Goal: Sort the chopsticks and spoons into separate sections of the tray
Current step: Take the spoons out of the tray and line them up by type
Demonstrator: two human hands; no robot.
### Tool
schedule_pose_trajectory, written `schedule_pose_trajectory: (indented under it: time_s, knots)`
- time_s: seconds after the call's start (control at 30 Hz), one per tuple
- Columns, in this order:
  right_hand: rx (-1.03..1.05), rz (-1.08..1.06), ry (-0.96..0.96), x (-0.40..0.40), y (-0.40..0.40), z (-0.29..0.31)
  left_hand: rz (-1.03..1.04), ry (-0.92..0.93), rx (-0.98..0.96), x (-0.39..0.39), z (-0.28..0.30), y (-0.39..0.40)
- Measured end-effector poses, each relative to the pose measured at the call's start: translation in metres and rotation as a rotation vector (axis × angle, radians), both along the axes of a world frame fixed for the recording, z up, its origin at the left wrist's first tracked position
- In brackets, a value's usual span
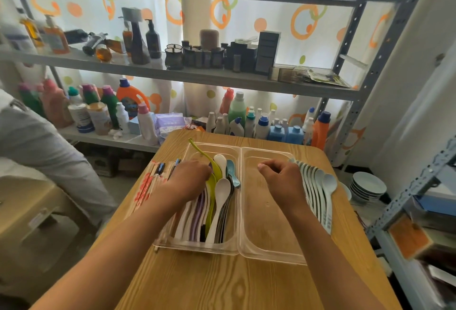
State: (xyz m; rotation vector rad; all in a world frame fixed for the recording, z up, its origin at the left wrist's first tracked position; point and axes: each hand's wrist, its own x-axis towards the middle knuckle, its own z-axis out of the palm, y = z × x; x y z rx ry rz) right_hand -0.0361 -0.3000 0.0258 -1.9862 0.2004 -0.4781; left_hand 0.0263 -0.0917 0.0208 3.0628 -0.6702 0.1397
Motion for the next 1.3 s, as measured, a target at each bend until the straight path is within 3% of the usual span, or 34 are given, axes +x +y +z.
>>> schedule_pose_trajectory:
  time_s: [0.13, 0.23, 0.4, 0.67, 0.83, 1.1, 1.3]
  knots:
    - [0.012, 0.001, 0.004, 0.001, -0.001, 0.0, 0.059, -0.063, -0.154, 0.004, 0.001, -0.002]
    - [0.008, 0.002, 0.0, 0.0, 0.0, 0.0, 0.045, 0.011, -0.255, 0.001, -0.003, -0.014]
    - [0.013, 0.012, -0.003, 0.0, 0.002, -0.002, 0.006, 0.039, -0.142, -0.005, -0.018, -0.023]
    - [0.013, 0.007, 0.016, 0.0, -0.001, -0.01, -0.016, 0.011, -0.153, -0.003, -0.013, -0.02]
    - [0.025, 0.008, 0.014, -0.003, -0.002, -0.011, -0.035, 0.025, -0.032, -0.001, -0.008, -0.015]
    - [0.041, 0.016, 0.017, -0.006, -0.001, -0.009, 0.027, 0.082, -0.255, 0.0, -0.011, 0.003]
    - [0.071, 0.028, 0.008, -0.01, 0.002, -0.004, 0.072, 0.244, -0.212, 0.004, -0.002, 0.022]
